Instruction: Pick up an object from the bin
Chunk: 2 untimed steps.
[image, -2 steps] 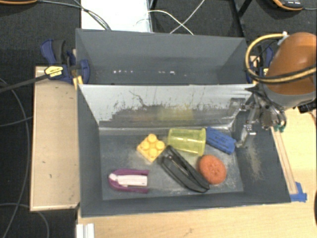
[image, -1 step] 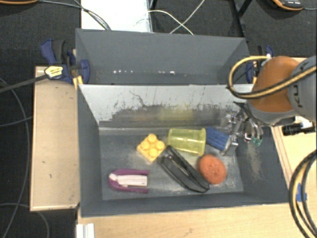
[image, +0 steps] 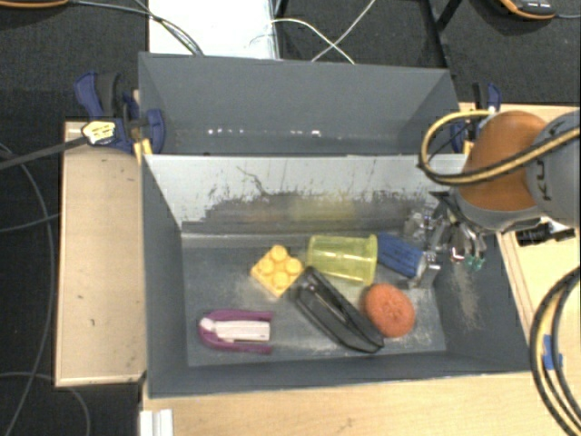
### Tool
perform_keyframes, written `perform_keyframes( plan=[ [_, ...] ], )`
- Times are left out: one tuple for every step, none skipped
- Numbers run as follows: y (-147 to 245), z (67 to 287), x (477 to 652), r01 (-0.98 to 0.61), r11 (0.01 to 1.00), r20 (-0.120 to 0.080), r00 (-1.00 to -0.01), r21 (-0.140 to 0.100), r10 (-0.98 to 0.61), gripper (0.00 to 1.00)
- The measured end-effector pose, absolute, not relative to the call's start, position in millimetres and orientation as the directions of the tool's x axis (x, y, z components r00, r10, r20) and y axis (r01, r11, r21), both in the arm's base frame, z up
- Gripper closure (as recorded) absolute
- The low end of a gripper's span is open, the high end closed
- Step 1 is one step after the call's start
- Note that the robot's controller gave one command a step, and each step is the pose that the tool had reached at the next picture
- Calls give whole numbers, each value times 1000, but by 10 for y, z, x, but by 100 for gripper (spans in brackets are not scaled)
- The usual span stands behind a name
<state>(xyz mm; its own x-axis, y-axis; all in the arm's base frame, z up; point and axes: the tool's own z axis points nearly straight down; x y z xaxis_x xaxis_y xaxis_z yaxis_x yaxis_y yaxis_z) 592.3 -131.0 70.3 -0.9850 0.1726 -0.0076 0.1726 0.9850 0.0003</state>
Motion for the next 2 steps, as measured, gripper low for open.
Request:
perform_keyframes(
  plan=[
    [-974,705,5783,455,891,-1,-891,2,455,0],
    [-1322,714,5934,173,985,-13,-985,-1,173,0]
  ],
)
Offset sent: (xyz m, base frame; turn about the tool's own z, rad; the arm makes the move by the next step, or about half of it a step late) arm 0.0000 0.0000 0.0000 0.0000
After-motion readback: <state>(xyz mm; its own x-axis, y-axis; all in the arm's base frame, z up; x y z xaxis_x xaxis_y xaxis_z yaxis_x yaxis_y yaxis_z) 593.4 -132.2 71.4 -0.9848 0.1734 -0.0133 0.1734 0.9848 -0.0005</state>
